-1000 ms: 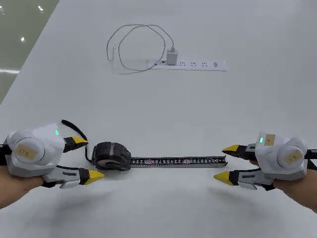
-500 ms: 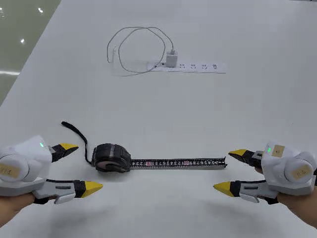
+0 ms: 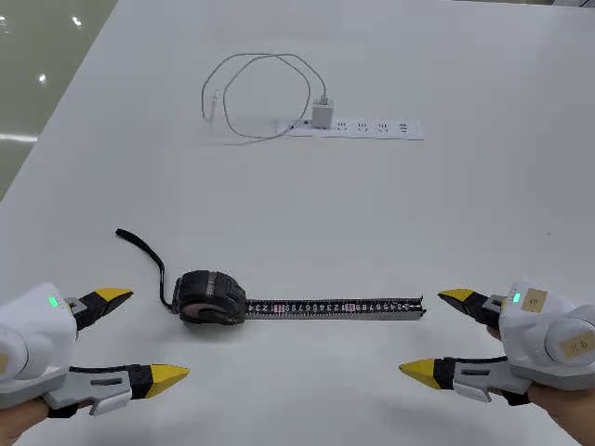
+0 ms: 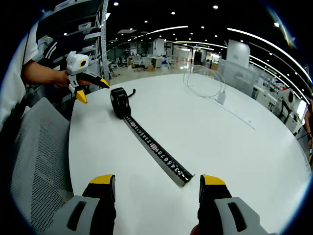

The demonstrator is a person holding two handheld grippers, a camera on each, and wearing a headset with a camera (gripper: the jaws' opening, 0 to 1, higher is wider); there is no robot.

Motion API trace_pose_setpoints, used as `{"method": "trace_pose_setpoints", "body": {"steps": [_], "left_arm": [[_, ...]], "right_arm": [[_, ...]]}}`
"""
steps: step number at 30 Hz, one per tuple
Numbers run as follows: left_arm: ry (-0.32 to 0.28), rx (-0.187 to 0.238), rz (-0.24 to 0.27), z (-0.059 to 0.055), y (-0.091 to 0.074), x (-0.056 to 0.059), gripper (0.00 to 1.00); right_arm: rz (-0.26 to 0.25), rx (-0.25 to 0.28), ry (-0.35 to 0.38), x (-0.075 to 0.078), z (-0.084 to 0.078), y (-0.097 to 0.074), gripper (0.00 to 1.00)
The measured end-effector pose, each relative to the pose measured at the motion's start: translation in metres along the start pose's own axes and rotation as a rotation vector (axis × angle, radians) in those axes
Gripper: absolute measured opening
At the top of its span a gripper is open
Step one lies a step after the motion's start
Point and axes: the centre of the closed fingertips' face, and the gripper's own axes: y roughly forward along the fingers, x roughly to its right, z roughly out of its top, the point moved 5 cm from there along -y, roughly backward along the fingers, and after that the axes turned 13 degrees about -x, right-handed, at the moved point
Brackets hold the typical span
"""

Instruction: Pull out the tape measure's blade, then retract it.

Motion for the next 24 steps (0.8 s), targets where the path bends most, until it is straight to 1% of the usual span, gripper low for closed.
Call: {"method": "trace_pose_setpoints", "body": {"steps": [3, 7, 10, 11, 14, 18, 24], "left_arm": [[-0.014, 0.006, 0.001, -0.002, -0.002, 0.003, 0.75], [-0.029, 0.014, 0.003, -0.006, -0.003, 0.005, 0.76], [-0.042, 0.023, 0.005, -0.008, -0.005, 0.006, 0.77], [-0.059, 0.026, 0.006, -0.010, -0.005, 0.006, 0.77], [-0.071, 0.030, 0.008, -0.015, -0.007, 0.007, 0.78], [-0.089, 0.037, 0.014, -0.016, -0.010, 0.008, 0.78], [-0.113, 0.035, 0.014, -0.022, -0.013, 0.011, 0.80]], "right_arm": [[-0.006, 0.007, 0.013, -0.001, -0.002, -0.004, 0.69], [-0.018, -0.001, 0.015, -0.005, -0.007, -0.006, 0.70], [-0.026, 0.007, 0.031, -0.006, -0.009, -0.009, 0.71], [-0.028, 0.012, 0.036, -0.008, -0.009, -0.010, 0.71], [-0.032, 0.013, 0.042, -0.010, -0.011, -0.011, 0.72], [-0.035, 0.019, 0.051, -0.012, -0.012, -0.013, 0.72], [-0.028, 0.042, 0.100, -0.018, -0.019, -0.014, 0.74]]}}
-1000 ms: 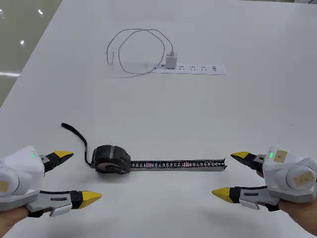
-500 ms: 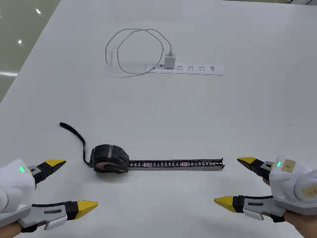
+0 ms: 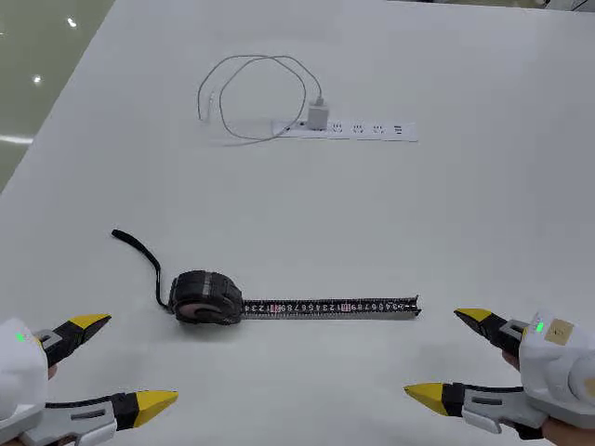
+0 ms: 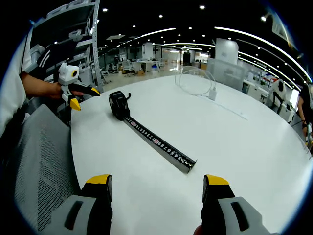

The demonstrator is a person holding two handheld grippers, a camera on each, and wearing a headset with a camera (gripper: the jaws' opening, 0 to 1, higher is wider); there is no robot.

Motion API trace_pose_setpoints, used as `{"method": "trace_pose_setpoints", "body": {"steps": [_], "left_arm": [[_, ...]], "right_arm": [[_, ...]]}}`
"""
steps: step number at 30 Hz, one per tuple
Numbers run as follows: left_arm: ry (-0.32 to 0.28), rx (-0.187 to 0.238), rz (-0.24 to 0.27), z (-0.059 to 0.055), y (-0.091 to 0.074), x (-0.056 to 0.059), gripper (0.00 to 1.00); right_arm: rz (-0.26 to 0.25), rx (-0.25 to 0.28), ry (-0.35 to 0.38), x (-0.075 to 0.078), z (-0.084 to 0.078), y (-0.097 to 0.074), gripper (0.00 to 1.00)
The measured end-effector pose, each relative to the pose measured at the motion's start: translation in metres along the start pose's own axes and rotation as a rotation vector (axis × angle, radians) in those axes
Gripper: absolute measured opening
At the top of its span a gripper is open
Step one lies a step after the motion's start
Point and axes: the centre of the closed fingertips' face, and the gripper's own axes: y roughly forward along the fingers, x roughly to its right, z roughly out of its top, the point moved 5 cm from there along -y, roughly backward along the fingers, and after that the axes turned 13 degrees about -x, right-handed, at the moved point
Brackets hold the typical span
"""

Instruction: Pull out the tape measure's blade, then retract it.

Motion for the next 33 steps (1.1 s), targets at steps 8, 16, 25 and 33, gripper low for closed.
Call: {"method": "trace_pose_setpoints", "body": {"steps": [8, 16, 25, 33], "left_arm": [[-0.044, 0.019, 0.016, -0.006, -0.006, 0.002, 0.83], [-0.067, 0.010, 0.020, -0.016, -0.007, 0.006, 0.84], [-0.090, 0.033, 0.032, -0.019, -0.009, 0.010, 0.86], [-0.098, 0.034, 0.042, -0.021, -0.013, 0.010, 0.89]], "right_arm": [[-0.003, 0.011, 0.021, -0.009, -0.004, -0.006, 0.78], [-0.001, 0.010, 0.026, -0.014, -0.011, -0.007, 0.81], [-0.007, 0.022, 0.041, -0.017, -0.014, -0.008, 0.84], [-0.008, 0.026, 0.049, -0.020, -0.015, -0.013, 0.85]]}}
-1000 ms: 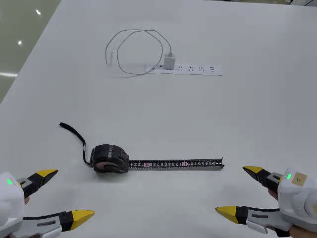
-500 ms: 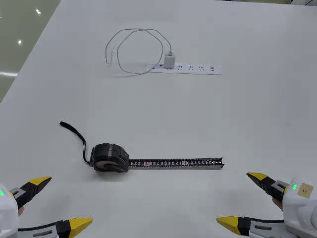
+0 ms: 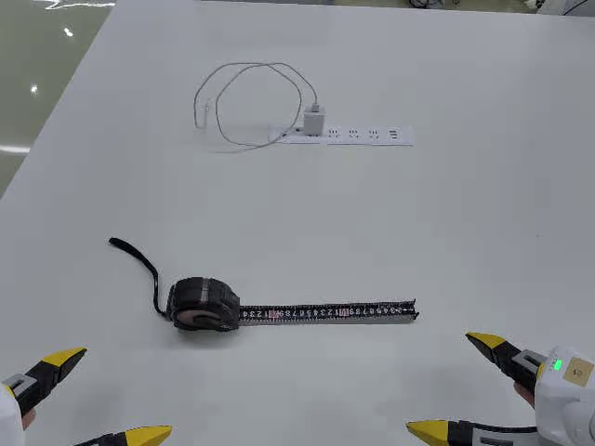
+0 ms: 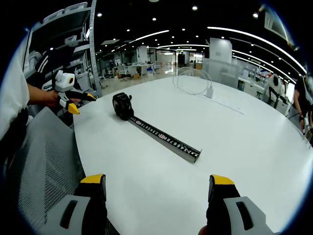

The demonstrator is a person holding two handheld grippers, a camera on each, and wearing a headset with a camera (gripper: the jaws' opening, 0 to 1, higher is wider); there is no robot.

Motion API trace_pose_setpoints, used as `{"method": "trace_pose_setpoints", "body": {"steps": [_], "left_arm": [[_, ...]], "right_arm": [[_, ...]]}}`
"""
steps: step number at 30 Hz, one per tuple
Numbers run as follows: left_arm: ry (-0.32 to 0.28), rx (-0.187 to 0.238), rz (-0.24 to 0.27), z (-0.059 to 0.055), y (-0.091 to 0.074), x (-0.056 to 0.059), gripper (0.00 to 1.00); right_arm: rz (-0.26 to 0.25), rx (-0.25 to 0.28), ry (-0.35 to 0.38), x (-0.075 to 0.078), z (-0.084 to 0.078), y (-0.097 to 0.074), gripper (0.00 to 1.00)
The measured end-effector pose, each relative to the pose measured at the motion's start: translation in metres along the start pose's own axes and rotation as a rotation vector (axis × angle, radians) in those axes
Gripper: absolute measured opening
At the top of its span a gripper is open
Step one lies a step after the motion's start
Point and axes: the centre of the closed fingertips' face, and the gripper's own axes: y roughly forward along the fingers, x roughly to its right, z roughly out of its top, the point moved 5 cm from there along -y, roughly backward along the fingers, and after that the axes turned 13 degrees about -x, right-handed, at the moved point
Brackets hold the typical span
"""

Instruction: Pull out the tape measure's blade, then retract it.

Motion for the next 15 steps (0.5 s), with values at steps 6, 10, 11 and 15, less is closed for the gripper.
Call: {"method": "trace_pose_setpoints", "body": {"steps": [6, 10, 11, 15], "left_arm": [[-0.032, -0.003, -0.007, -0.0068, 0.0003, -0.0007, 0.90], [-0.033, -0.002, -0.004, -0.0061, -0.0020, -0.0006, 0.91], [-0.034, 0.000, -0.004, -0.0057, -0.0027, -0.0009, 0.91], [-0.033, 0.002, -0.001, -0.0046, -0.0032, -0.0013, 0.91]], "right_arm": [[0.000, -0.002, 0.001, 0.0002, -0.0017, -0.0003, 0.85], [0.002, -0.002, 0.006, -0.0001, -0.0024, 0.0003, 0.86], [0.003, -0.001, 0.007, -0.0005, -0.0027, 0.0005, 0.86], [0.005, -0.003, 0.005, -0.0016, -0.0032, 0.0006, 0.86]]}}
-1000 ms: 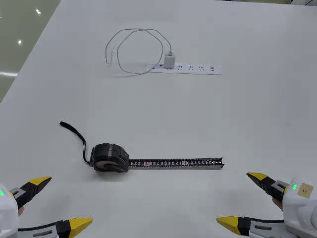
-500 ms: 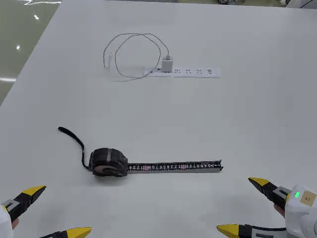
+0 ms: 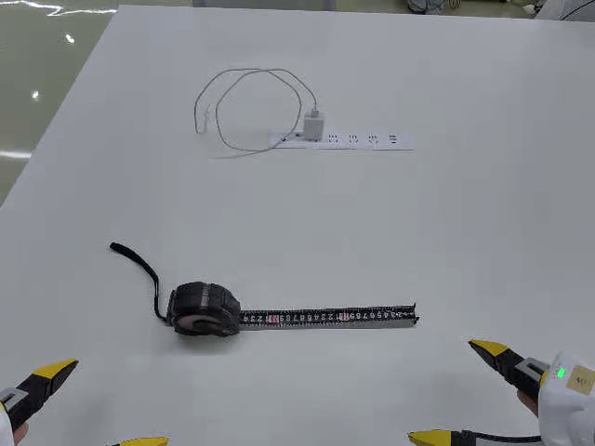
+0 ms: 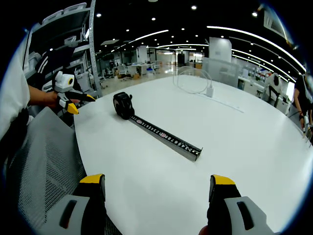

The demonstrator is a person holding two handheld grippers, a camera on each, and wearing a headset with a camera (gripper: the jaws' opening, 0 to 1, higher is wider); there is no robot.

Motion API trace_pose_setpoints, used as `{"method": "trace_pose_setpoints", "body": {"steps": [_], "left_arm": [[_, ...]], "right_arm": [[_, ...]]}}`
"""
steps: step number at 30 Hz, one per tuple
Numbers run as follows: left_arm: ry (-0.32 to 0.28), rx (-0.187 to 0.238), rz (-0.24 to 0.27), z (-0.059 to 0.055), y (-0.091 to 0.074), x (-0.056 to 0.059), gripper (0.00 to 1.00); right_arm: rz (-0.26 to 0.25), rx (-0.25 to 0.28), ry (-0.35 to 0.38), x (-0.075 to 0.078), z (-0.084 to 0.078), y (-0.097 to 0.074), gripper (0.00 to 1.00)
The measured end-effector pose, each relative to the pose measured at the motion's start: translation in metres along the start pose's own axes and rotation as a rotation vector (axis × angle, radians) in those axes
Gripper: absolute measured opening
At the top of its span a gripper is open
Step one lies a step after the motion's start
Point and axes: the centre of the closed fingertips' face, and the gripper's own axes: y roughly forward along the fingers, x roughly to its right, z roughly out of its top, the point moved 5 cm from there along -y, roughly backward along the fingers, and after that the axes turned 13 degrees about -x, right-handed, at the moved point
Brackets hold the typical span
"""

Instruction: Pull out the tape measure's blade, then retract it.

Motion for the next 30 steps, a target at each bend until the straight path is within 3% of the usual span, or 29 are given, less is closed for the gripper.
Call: {"method": "trace_pose_setpoints", "body": {"steps": [17, 30], "left_arm": [[0.008, 0.003, -0.007, 0.004, 0.000, 0.003, 0.91], [0.017, 0.005, -0.025, 0.013, 0.013, 0.010, 0.90]], "right_arm": [[0.000, -0.001, 0.005, -0.001, -0.001, -0.001, 0.86], [0.012, -0.003, 0.002, -0.002, 0.000, 0.002, 0.87]]}}
